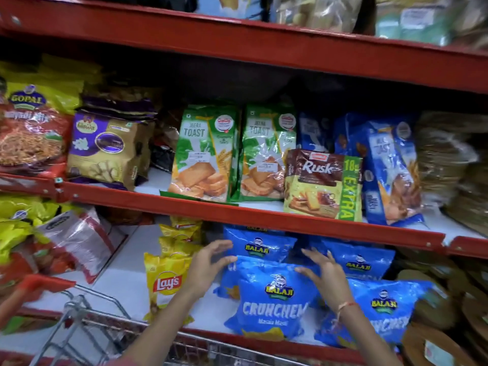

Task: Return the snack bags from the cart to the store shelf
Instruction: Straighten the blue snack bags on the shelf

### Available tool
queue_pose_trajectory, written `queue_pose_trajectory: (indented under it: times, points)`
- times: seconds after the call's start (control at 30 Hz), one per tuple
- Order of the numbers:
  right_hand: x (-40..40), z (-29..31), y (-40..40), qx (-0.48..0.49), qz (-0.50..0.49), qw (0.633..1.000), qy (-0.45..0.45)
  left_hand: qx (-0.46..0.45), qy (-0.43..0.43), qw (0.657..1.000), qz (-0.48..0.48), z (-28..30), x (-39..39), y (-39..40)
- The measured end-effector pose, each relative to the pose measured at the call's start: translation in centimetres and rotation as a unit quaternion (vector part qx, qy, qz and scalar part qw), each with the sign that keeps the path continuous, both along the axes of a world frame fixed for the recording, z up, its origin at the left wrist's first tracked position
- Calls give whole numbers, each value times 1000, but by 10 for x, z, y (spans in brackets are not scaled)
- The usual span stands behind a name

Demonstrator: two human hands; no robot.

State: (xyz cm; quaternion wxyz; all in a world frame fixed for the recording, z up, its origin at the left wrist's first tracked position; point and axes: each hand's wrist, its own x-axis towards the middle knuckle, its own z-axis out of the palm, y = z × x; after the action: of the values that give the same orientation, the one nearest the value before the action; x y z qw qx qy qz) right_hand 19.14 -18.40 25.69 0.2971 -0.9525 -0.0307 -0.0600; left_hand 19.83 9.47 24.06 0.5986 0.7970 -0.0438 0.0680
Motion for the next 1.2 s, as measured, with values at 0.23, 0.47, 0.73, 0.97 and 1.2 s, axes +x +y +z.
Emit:
queue_pose_trajectory:
  times: [0.23, 0.47, 0.73, 0.97, 1.2]
  points:
    - [-2, -10, -33, 19, -54, 998, 40, 65, 10, 995, 71, -13, 8, -27]
    - [9, -11, -6, 72, -24, 997, 13, 87, -15, 991, 103, -13, 11, 3]
    - [7, -14, -5, 95, -1, 995, 13, 153, -21, 980, 129, -11, 7, 4]
    - [-13, -8, -77, 103, 4, 993, -60, 210, -106, 966, 111, -5, -9, -65]
    - [-26, -5, -187, 115, -68, 990, -35, 159, -81, 984, -3, -3, -10, -187]
